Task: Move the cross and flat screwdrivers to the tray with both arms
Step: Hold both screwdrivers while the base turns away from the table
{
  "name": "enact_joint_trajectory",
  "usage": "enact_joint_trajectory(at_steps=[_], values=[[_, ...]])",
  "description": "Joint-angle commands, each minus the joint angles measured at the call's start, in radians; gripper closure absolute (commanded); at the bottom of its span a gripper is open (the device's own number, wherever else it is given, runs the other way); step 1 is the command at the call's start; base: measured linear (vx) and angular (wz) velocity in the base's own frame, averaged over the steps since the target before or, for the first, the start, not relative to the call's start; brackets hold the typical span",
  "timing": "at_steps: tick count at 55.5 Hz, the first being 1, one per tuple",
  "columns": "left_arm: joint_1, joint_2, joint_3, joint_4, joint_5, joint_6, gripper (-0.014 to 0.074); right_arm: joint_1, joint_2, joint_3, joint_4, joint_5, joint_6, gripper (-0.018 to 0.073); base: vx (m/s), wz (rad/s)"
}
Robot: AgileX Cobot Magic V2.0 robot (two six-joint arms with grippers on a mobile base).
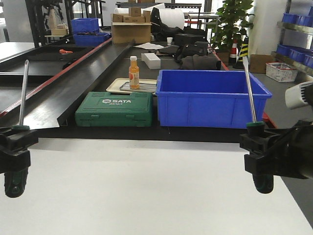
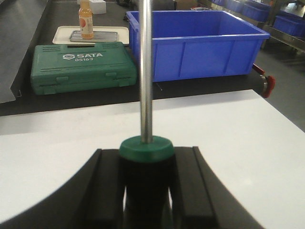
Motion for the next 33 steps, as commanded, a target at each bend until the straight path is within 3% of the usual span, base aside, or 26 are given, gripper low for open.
enact_joint_trajectory(at_steps=[1, 18, 33], values=[[-0.006, -0.018, -0.032, -0.02, -0.082, -0.004, 0.0599, -0.001, -0.019, -0.032, 0.008, -0.088, -0.002, 0.0567, -0.28, -0.05], [-0.006, -0.018, -0.032, -0.02, -0.082, -0.004, 0.0599, -0.001, -0.019, -0.032, 0.008, -0.084, -0.002, 0.0567, -0.27, -0.12], [-0.006, -0.018, -0.032, -0.02, -0.082, -0.004, 0.0599, -0.001, -0.019, -0.032, 0.008, -0.084, -0.002, 0.0567, -0.23, -0.34]])
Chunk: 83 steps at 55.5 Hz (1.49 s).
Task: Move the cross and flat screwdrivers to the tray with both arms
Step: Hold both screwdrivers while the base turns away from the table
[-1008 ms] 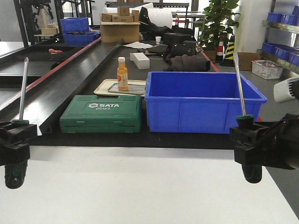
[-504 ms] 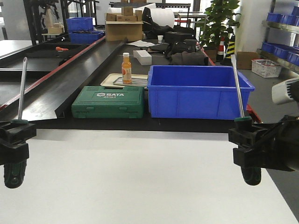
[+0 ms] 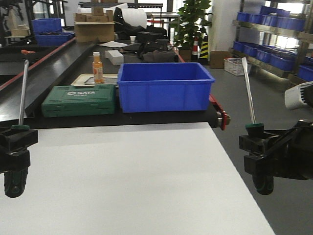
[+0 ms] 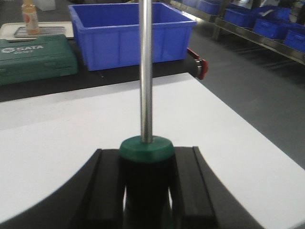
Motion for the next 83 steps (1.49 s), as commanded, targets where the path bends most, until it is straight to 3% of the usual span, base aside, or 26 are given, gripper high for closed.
enact_joint_trajectory(at_steps=[1, 83], values=[[-0.006, -0.018, -0.032, -0.02, -0.083, -0.004, 0.0599, -0.002, -0.019, -0.032, 0.008, -0.091, -0.003, 0.0567, -0.22, -0.46], [-0.006, -0.018, -0.032, -0.02, -0.083, -0.004, 0.0599, -0.002, -0.019, -0.032, 0.008, -0.091, -0.003, 0.0567, -0.09, -0.62]])
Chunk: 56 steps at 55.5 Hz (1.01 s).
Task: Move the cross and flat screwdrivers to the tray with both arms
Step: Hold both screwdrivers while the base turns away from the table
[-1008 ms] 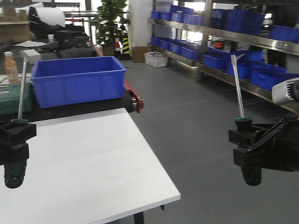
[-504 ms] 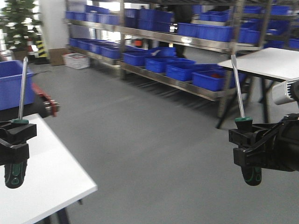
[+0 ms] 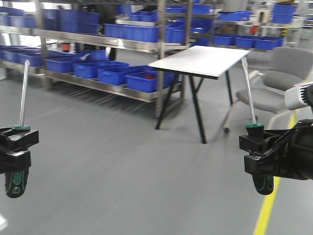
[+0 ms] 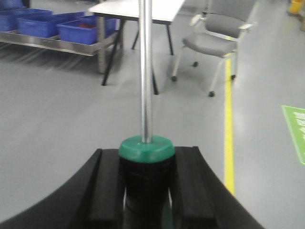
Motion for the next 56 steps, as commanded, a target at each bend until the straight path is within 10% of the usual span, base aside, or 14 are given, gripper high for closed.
enact_joint_trajectory(at_steps=[1, 56], values=[[-0.006, -0.018, -0.032, -0.02, -0.083, -0.004, 0.0599, -0.002, -0.019, -0.032, 0.008, -0.092, -0.004, 0.0567, 0.1, -0.59], [-0.006, -0.019, -0.032, -0.02, -0.083, -0.004, 0.0599, -0.002, -0.021, -0.032, 0.008, -0.092, -0.004, 0.0567, 0.22, -0.36]])
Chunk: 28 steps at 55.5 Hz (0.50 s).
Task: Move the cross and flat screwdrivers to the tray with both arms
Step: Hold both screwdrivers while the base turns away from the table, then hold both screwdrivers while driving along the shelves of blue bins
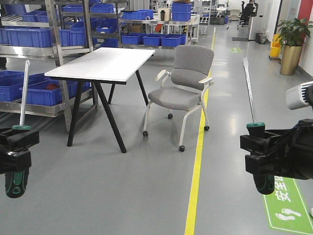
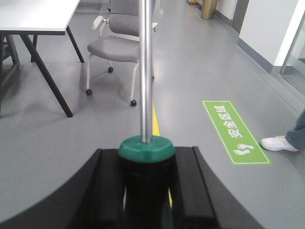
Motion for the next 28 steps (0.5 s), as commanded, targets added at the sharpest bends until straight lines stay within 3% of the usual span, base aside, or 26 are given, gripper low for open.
enact_joint_trajectory(at_steps=[1, 28], values=[[-0.006, -0.019, -0.032, -0.02, -0.084, -0.004, 0.0599, -0.002, -0.021, -0.032, 0.008, -0.092, -0.004, 0.0567, 0.36, 0.04], [-0.006, -0.019, -0.032, -0.02, -0.084, -0.004, 0.0599, -0.002, -0.02, -0.032, 0.008, -0.084, -0.004, 0.0567, 0.42, 0.26]])
